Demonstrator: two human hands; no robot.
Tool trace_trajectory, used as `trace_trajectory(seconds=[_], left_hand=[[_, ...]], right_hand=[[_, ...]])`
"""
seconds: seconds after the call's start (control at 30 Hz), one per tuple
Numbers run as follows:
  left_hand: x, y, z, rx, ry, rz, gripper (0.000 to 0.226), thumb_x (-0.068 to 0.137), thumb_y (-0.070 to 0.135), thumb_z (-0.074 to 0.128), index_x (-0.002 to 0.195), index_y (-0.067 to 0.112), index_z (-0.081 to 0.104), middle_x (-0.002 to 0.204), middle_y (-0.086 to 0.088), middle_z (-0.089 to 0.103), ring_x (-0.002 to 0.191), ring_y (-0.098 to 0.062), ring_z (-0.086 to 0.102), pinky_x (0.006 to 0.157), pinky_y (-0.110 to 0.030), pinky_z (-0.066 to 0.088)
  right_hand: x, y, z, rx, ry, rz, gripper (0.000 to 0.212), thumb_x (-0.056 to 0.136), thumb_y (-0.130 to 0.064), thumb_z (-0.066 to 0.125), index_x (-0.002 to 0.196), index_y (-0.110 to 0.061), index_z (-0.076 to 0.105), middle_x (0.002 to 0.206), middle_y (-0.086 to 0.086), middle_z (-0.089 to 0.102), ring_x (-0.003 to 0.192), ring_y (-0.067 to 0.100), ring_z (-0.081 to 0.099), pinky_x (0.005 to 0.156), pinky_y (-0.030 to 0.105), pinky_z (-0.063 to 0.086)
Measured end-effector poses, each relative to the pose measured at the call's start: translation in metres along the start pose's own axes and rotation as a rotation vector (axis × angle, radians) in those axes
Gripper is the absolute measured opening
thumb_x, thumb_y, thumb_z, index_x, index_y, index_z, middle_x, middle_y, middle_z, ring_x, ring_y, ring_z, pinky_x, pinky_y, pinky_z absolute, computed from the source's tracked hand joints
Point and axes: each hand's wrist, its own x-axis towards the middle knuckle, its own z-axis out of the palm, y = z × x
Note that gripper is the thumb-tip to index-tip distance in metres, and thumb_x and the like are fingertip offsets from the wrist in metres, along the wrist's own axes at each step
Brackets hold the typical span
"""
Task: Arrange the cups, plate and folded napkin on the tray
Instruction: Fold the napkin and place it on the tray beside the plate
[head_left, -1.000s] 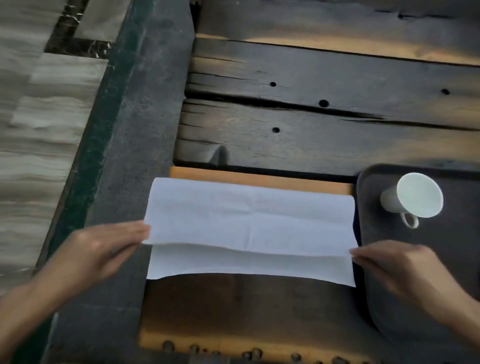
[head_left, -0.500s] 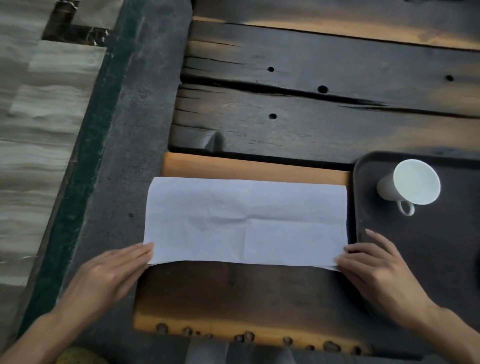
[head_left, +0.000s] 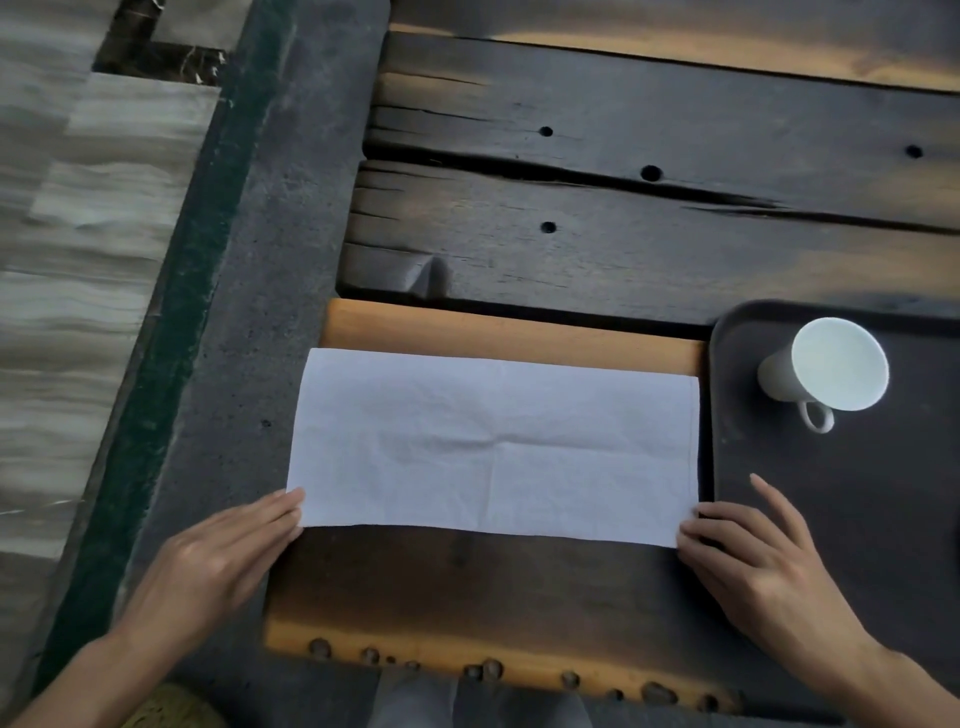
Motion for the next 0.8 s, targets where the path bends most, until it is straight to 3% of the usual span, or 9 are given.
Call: trace_trajectory(seconds=[0.1, 0.2, 0.3, 0.4, 0.47, 0.57, 0.67, 0.8], left_hand=[[-0.004, 0.000, 0.004, 0.005, 0.005, -0.034, 0.036, 0.094, 0.035, 0.058, 0.113, 0.012, 0.078, 0.127, -0.003, 0.070, 0.111, -0.019, 0.071, 0.085, -0.048, 0.062], [-0.002, 0.009, 0.005, 0.040, 0.026, -0.106, 0.043, 0.095, 0.044, 0.059, 0.114, 0.010, 0.078, 0.132, -0.002, 0.067, 0.128, -0.024, 0.061, 0.102, -0.047, 0.051], [0.030, 0.044, 0.010, 0.019, 0.105, -0.126, 0.045, 0.097, 0.042, 0.058, 0.124, 0.009, 0.072, 0.142, -0.002, 0.060, 0.138, -0.027, 0.050, 0.115, -0.042, 0.035], [0.093, 0.099, 0.028, 0.001, 0.003, -0.119, 0.057, 0.103, 0.041, 0.045, 0.150, 0.010, 0.048, 0.161, -0.007, 0.038, 0.153, -0.030, 0.028, 0.123, -0.052, 0.023], [0.134, 0.129, 0.046, 0.088, -0.120, -0.125, 0.064, 0.103, 0.044, 0.034, 0.159, 0.013, 0.027, 0.169, -0.009, 0.018, 0.157, -0.030, 0.008, 0.124, -0.057, 0.008], [0.168, 0.136, 0.069, 0.237, -0.276, -0.160, 0.070, 0.103, 0.043, 0.028, 0.163, 0.014, 0.006, 0.171, -0.010, -0.002, 0.156, -0.031, -0.015, 0.123, -0.060, -0.008], [0.168, 0.113, 0.078, 0.224, -0.293, -0.221, 0.075, 0.101, 0.059, 0.014, 0.162, 0.021, -0.005, 0.170, -0.003, -0.016, 0.156, -0.025, -0.017, 0.122, -0.059, -0.008], [0.150, 0.078, 0.075, 0.199, -0.214, -0.217, 0.076, 0.098, 0.071, 0.020, 0.162, 0.034, 0.002, 0.172, -0.001, -0.008, 0.158, -0.024, -0.008, 0.123, -0.058, -0.004]], right_hand=[[0.002, -0.004, -0.001, -0.005, 0.018, 0.014, 0.020, 0.091, -0.022, 0.063, 0.089, -0.014, 0.081, 0.097, 0.001, 0.076, 0.102, 0.028, 0.071, 0.108, 0.066, 0.035], [0.008, -0.014, -0.005, 0.041, 0.057, 0.108, 0.024, 0.090, -0.030, 0.064, 0.086, -0.013, 0.081, 0.095, 0.000, 0.077, 0.097, 0.026, 0.072, 0.107, 0.064, 0.038], [0.038, -0.039, -0.008, 0.186, 0.085, 0.223, 0.035, 0.093, -0.038, 0.062, 0.110, -0.011, 0.077, 0.118, 0.004, 0.073, 0.113, 0.023, 0.066, 0.113, 0.057, 0.036], [0.103, -0.081, 0.000, 0.326, 0.057, 0.260, 0.049, 0.100, -0.036, 0.052, 0.143, -0.012, 0.055, 0.153, 0.009, 0.048, 0.144, 0.027, 0.042, 0.121, 0.052, 0.026], [0.148, -0.108, 0.012, 0.367, 0.044, 0.271, 0.055, 0.102, -0.030, 0.045, 0.153, -0.013, 0.039, 0.162, 0.015, 0.031, 0.152, 0.030, 0.024, 0.123, 0.051, 0.016], [0.184, -0.119, 0.035, 0.319, -0.105, 0.355, 0.058, 0.105, -0.029, 0.033, 0.160, -0.018, 0.019, 0.168, 0.012, 0.010, 0.156, 0.025, 0.001, 0.124, 0.053, 0.001], [0.180, -0.103, 0.050, 0.187, -0.185, 0.476, 0.066, 0.104, -0.053, 0.018, 0.161, -0.020, 0.013, 0.169, 0.008, 0.002, 0.156, 0.023, -0.003, 0.123, 0.056, -0.005], [0.155, -0.071, 0.051, 0.064, -0.234, 0.564, 0.073, 0.098, -0.069, 0.011, 0.161, -0.032, 0.003, 0.170, 0.007, -0.005, 0.156, 0.024, -0.008, 0.121, 0.061, -0.004]])
